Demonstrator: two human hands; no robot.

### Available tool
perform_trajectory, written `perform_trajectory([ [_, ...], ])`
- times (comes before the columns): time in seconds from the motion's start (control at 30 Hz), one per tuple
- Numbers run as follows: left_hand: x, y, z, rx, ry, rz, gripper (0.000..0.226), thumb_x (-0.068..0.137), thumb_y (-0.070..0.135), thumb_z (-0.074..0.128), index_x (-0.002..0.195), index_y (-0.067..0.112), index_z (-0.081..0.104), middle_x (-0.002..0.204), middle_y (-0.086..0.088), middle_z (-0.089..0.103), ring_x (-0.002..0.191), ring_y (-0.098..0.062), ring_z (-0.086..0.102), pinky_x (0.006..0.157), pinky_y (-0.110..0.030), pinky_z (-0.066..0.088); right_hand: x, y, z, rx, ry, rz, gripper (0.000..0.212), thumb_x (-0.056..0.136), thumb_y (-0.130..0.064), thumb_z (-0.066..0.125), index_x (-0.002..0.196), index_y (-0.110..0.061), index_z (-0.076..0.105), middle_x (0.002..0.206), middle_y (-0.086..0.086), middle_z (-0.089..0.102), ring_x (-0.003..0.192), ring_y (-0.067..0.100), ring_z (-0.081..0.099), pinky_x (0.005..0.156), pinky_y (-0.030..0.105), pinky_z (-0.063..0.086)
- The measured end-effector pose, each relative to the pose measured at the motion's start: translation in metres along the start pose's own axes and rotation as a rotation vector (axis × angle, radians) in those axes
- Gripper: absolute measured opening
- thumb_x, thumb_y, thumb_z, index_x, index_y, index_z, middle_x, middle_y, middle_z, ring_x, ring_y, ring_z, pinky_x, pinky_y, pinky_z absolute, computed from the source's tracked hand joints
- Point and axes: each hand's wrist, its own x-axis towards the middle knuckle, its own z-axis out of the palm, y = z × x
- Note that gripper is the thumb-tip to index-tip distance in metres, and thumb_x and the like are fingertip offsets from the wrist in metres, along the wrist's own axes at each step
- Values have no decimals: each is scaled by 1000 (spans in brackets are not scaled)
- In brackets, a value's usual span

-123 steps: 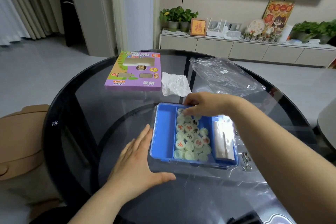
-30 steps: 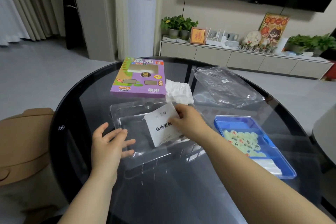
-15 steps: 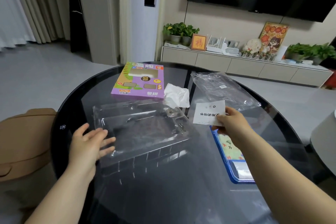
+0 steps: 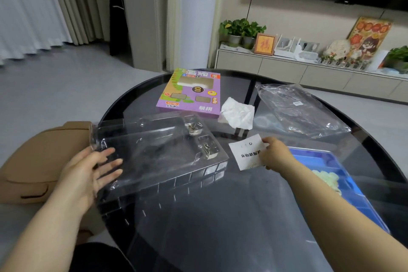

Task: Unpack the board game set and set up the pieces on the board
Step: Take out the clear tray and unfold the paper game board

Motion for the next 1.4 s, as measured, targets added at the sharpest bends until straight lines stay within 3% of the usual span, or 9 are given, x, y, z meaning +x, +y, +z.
perform_trajectory([
  [0.17,5,1,2,47,-6,-37,38,91,-5,36,127,6,38,95,-8,56,63,-22,63,41,-22,52,-3,-17,8,-396,123,-150,41,89,-8,42,130,-10,44,132,13,47,124,32,38,97,34,34],
  [0.27,10,3,5,102,-8,-30,44,91,-6,37,133,5,35,89,-5,53,71,-23,56,41,-21,51,-12,-42,15,-277,158,-421,28,86,-11,50,112,-12,63,118,9,60,116,28,47,87,33,40],
  [0.33,11,3,5,123,-8,-23,47,92,-6,37,136,6,32,87,-3,51,72,-23,55,42,-21,51,-19,-60,24,-356,27,-551,23,86,-13,53,102,-15,68,106,5,67,109,24,48,81,30,41],
  [0.43,13,2,2,140,-23,-23,50,91,-7,37,139,5,28,94,-6,53,73,-23,56,44,-21,52,-18,-72,36,-663,-67,-534,26,83,-21,55,106,-20,67,107,3,66,113,23,41,77,25,34],
  [0.7,15,-2,3,157,4,28,47,91,-5,38,137,4,32,108,-13,50,72,-20,57,44,-17,51,-16,-81,47,-777,-52,-470,27,79,-27,61,103,-17,66,98,4,61,113,26,41,84,28,27],
  [0.9,14,-3,2,152,0,49,48,91,-4,39,139,2,31,106,-13,51,72,-20,57,45,-17,51,-21,-74,60,-705,146,-449,26,82,-17,52,105,-14,63,111,6,62,114,28,42,95,33,28],
  [1.2,13,-2,1,142,-12,55,48,91,-6,39,138,3,31,87,-5,52,72,-21,57,46,-18,52,-21,-75,62,-714,142,-502,19,84,-9,48,95,-7,64,103,10,64,106,29,48,78,30,27],
  [1.3,12,-1,0,123,-16,57,49,91,-6,38,138,3,30,91,-8,53,72,-21,57,45,-18,52,-16,-75,52,-435,57,-449,19,85,-11,48,87,-7,67,94,13,66,98,29,52,73,28,38],
  [1.4,12,0,-4,88,-11,60,52,90,-8,36,140,5,26,90,-7,53,73,-22,57,45,-19,52,-10,-75,38,77,25,-339,22,87,-9,48,69,-2,59,68,9,57,64,19,49,49,17,36],
])
